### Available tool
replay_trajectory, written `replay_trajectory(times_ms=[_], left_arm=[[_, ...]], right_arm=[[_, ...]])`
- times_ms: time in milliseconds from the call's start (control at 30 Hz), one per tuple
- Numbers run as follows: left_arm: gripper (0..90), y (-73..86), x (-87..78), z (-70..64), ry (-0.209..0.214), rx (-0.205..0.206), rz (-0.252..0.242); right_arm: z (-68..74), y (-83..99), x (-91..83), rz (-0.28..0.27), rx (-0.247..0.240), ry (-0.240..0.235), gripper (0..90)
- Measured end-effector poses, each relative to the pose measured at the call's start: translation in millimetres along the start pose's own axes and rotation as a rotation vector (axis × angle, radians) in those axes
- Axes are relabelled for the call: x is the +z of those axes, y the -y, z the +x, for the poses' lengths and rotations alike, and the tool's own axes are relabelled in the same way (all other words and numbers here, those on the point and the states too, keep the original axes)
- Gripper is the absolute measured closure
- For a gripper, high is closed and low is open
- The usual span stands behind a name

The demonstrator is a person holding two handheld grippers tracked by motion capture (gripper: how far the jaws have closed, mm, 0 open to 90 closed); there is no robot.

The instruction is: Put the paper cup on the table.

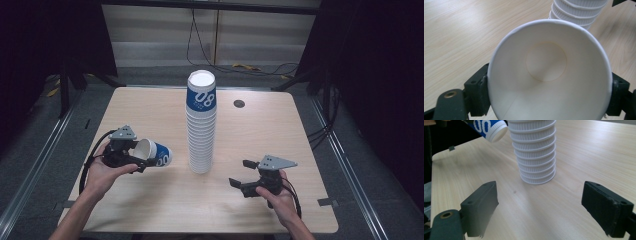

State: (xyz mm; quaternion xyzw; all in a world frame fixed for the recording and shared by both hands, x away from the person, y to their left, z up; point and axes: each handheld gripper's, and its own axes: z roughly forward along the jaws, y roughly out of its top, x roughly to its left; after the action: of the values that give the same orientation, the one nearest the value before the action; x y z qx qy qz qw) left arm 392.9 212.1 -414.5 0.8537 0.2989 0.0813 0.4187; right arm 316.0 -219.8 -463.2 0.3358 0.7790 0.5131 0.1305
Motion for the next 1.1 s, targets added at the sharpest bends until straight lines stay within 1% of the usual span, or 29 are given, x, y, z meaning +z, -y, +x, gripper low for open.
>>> replay_trajectory(times_ms=[33,67,133,167,200,233,267,300,333,367,400,467,533,567,633,667,700,733,767,800,900,933,967,1000,1033,1067,1100], left_arm=[[16.7,-0.4,-0.7,1.6,0.001,-0.001,0.000],[16.7,-1.2,-1.2,3.7,0.002,-0.007,0.004],[16.8,-3.9,-3.1,8.5,-0.023,0.006,0.024],[16.8,-5.0,-2.6,10.4,-0.024,-0.003,0.026],[16.7,-6.9,-1.3,16.9,-0.030,0.000,0.067],[16.8,-6.9,-1.3,16.9,-0.030,0.000,0.067],[16.7,-7.1,-0.9,20.3,-0.046,-0.008,0.074],[16.7,-7.6,-1.0,24.3,-0.049,-0.016,0.083],[16.7,-7.9,-0.9,28.0,-0.051,-0.027,0.082],[16.8,-8.5,-0.9,30.9,-0.063,-0.034,0.085],[16.7,-9.1,-0.5,33.8,-0.070,-0.038,0.090],[16.8,-10.5,0.5,38.1,-0.081,-0.044,0.107],[16.7,-11.9,4.3,39.7,-0.102,-0.044,0.139],[16.7,-12.8,5.8,40.5,-0.114,-0.033,0.152],[16.7,-14.2,8.7,41.0,-0.109,-0.034,0.162],[16.6,-15.2,9.3,40.5,-0.109,-0.036,0.164],[16.6,-15.8,9.9,40.7,-0.105,-0.033,0.168],[16.6,-16.5,12.6,41.3,-0.097,-0.043,0.189],[16.6,-16.5,12.6,41.3,-0.097,-0.043,0.189],[16.6,-17.1,14.7,43.0,-0.113,-0.041,0.210],[16.6,-17.6,16.7,44.6,-0.116,-0.039,0.222],[16.6,-17.6,18.0,45.6,-0.124,-0.034,0.232],[16.6,-17.7,19.1,45.8,-0.129,-0.040,0.244],[16.7,-18.0,20.0,47.0,-0.134,-0.033,0.259],[16.7,-18.1,21.1,46.9,-0.140,-0.036,0.264],[16.6,-18.8,21.7,47.9,-0.143,-0.024,0.286],[16.6,-19.1,23.1,47.8,-0.145,-0.026,0.295]], right_arm=[[2.0,0.0,1.2,0.007,-0.004,-0.016,13.8],[2.0,0.0,1.2,0.007,-0.004,-0.016,13.8],[4.0,-0.6,2.2,0.006,-0.008,-0.020,13.8],[5.1,-1.2,3.4,0.007,-0.021,-0.009,13.8],[5.2,-1.3,3.7,-0.002,-0.023,-0.006,13.8],[5.2,-1.3,3.7,-0.002,-0.023,-0.006,13.8],[5.5,-1.3,3.5,-0.010,-0.021,-0.011,14.1],[5.5,-1.3,3.5,-0.010,-0.021,-0.011,14.1],[5.5,-1.2,3.3,-0.018,-0.027,-0.003,14.1],[5.3,-0.8,3.1,-0.024,-0.027,-0.001,14.1],[5.4,-0.2,3.0,-0.027,-0.025,0.007,14.1],[5.5,1.2,3.4,-0.030,-0.040,0.021,14.3],[6.0,1.0,3.6,-0.036,-0.040,0.027,14.3],[6.7,0.9,3.5,-0.044,-0.045,0.044,14.3],[7.5,0.7,3.5,-0.066,-0.051,0.064,13.9],[8.0,0.8,3.3,-0.069,-0.048,0.078,13.6],[7.5,1.4,3.3,-0.088,-0.030,0.088,13.9],[7.2,1.2,2.8,-0.087,-0.026,0.092,13.9],[6.9,1.1,2.5,-0.086,-0.029,0.098,13.8],[6.5,1.2,2.6,-0.085,-0.029,0.100,13.9],[6.4,1.5,2.7,-0.086,-0.026,0.099,14.0],[6.9,1.4,2.8,-0.083,-0.028,0.096,14.0],[7.6,1.2,3.0,-0.081,-0.038,0.097,14.0],[8.1,1.2,3.0,-0.076,-0.041,0.097,14.0],[8.2,1.3,3.4,-0.077,-0.041,0.092,14.1],[8.4,1.4,3.6,-0.075,-0.042,0.091,14.3],[8.8,1.4,3.9,-0.073,-0.051,0.096,14.4]])
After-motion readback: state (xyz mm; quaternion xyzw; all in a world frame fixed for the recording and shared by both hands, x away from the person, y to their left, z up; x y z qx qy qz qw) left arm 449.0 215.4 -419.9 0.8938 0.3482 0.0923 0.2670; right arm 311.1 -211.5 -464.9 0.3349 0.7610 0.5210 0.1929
